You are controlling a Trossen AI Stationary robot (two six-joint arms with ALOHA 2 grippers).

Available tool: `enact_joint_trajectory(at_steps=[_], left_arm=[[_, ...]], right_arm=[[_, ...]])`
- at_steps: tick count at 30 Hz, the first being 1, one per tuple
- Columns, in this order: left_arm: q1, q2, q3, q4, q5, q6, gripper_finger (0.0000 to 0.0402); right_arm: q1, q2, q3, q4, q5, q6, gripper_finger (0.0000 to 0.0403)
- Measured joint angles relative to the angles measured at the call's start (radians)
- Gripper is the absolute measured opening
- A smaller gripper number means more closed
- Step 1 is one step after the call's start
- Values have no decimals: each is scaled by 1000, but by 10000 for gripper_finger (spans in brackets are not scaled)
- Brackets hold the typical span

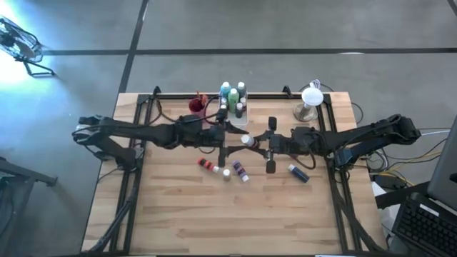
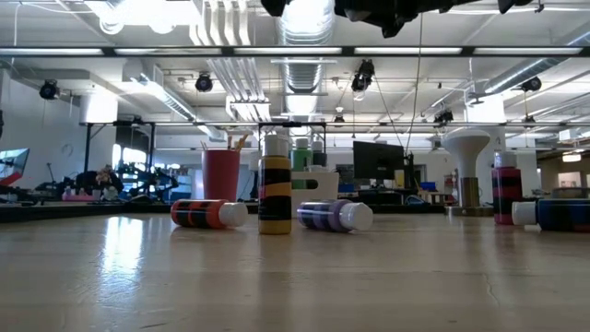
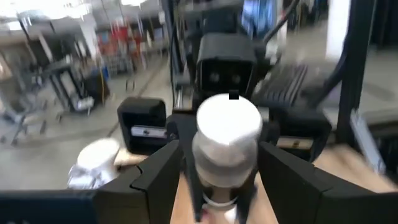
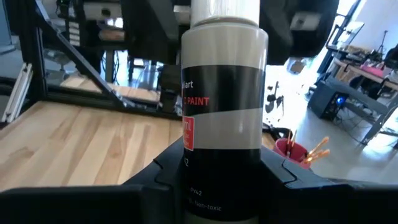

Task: Pick & Place Paint Supplies
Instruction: Put the gray paint bottle into the white bin

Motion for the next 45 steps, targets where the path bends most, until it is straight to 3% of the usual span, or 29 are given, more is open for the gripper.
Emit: enact_joint_trajectory(at_steps=[7,16,23,36,45], left_arm=[[-1,1,249,-451,-60,53,216],[-2,80,481,-774,-114,78,216],[-3,158,582,-882,-120,97,216],[-3,161,585,-892,-109,92,216],[1,166,584,-944,-43,135,216]], right_arm=[[0,0,1,-30,7,18,108],[-4,0,5,-37,8,22,108],[-4,0,6,-61,6,22,108],[-3,0,6,-61,6,26,107],[-4,3,13,-54,-12,26,107]])
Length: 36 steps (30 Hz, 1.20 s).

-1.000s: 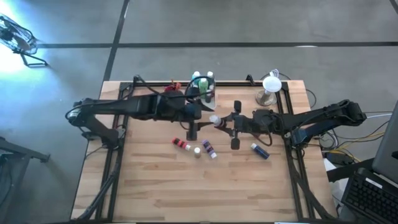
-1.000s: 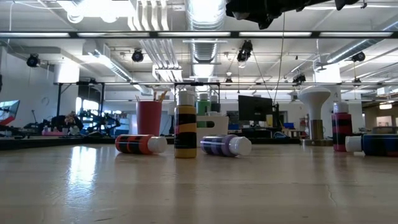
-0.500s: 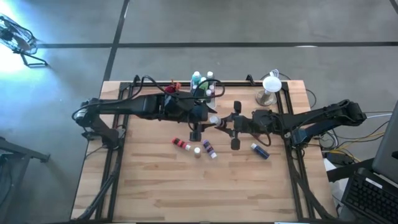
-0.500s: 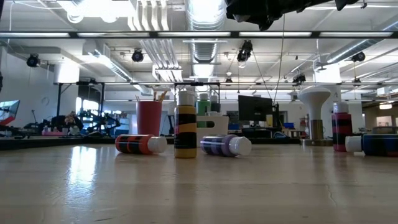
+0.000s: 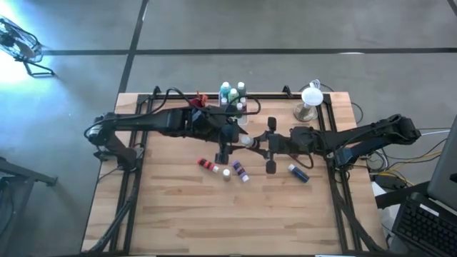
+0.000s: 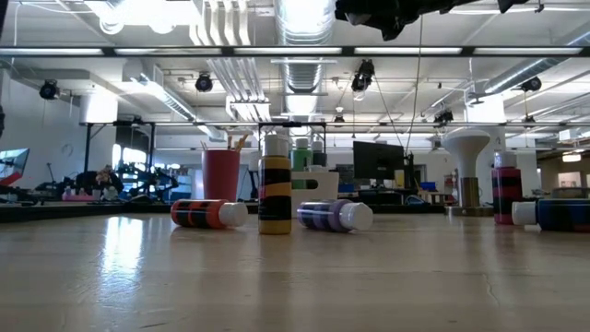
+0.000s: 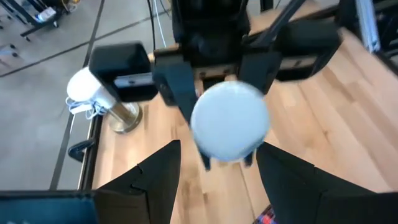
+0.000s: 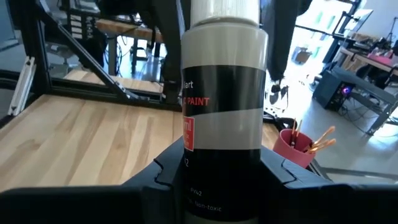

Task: Pick & Place Paint Supplies
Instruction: Put the gray paint bottle into the white bin

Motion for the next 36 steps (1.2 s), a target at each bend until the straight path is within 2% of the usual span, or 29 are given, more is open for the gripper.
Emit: enact_joint_trajectory(at_steps=[25,36], left_arm=[[-1,4,33,-1,62,19,216],[-1,43,31,-5,63,24,212]], right_arm=[[-3,3,4,-50,-27,4,107],[-3,3,4,-53,-26,4,107]])
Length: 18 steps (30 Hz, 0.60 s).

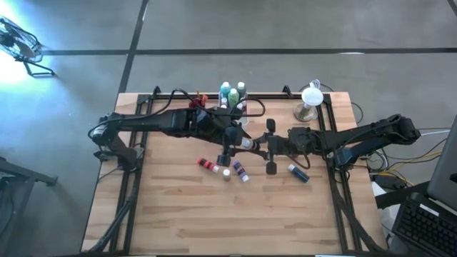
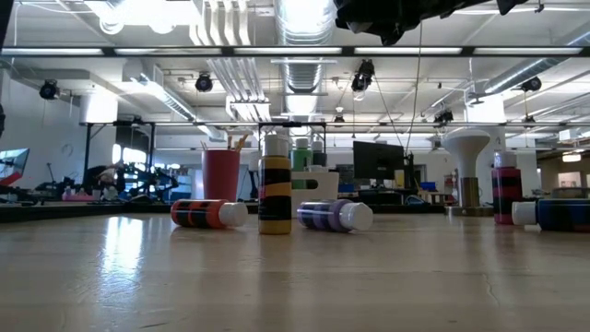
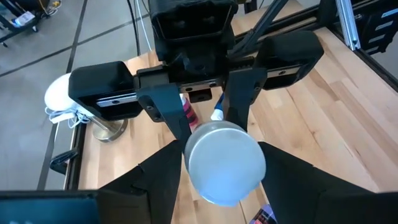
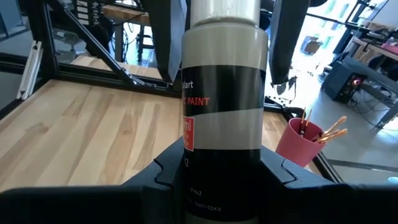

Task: Pick & Place Paint Supplies
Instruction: Put the gray paint bottle into the white bin

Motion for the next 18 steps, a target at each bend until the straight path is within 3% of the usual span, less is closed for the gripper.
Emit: enact_joint_trajectory(at_steps=[18], left_arm=[[0,-18,23,-14,2,-1,156]], right_arm=[[0,0,0,-4,1,0,107]])
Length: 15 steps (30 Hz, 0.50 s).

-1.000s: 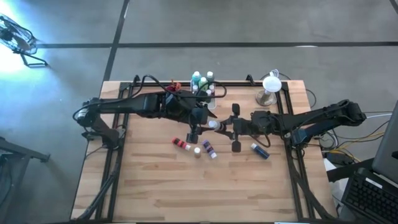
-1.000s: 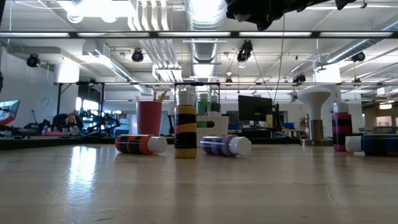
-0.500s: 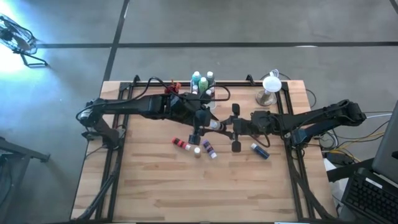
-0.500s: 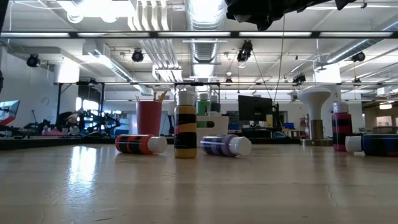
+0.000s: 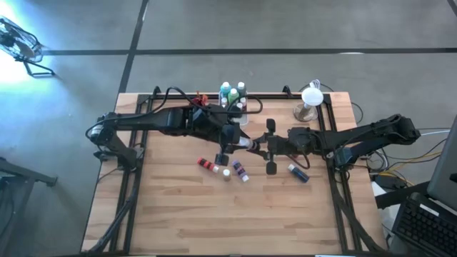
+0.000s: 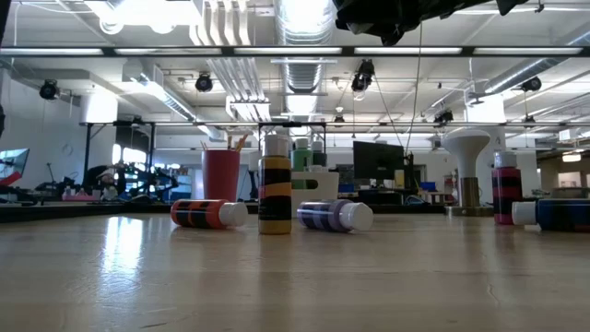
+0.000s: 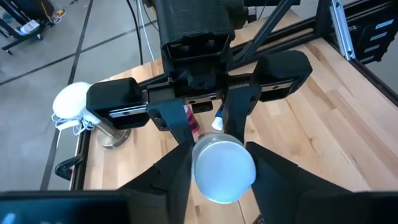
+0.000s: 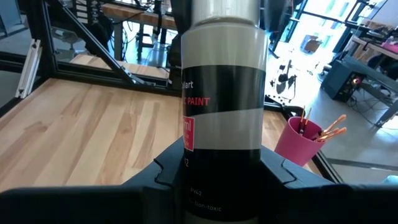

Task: Pick & Place Paint Supplies
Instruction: Put the gray paint bottle into the white bin

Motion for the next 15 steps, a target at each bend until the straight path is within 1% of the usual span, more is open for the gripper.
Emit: enact_joint_trajectory(at_steps=[4,12,13,15], left_arm=[[-1,0,0,-1,0,0,122],[-1,0,0,-5,-3,0,121],[-1,0,0,-6,-6,0,121],[-1,0,0,-9,-18,-2,121]], right_arm=[[0,0,0,0,0,0,107],[0,0,0,0,0,-2,107],[0,0,0,0,2,-2,111],[0,0,0,0,16,-1,143]])
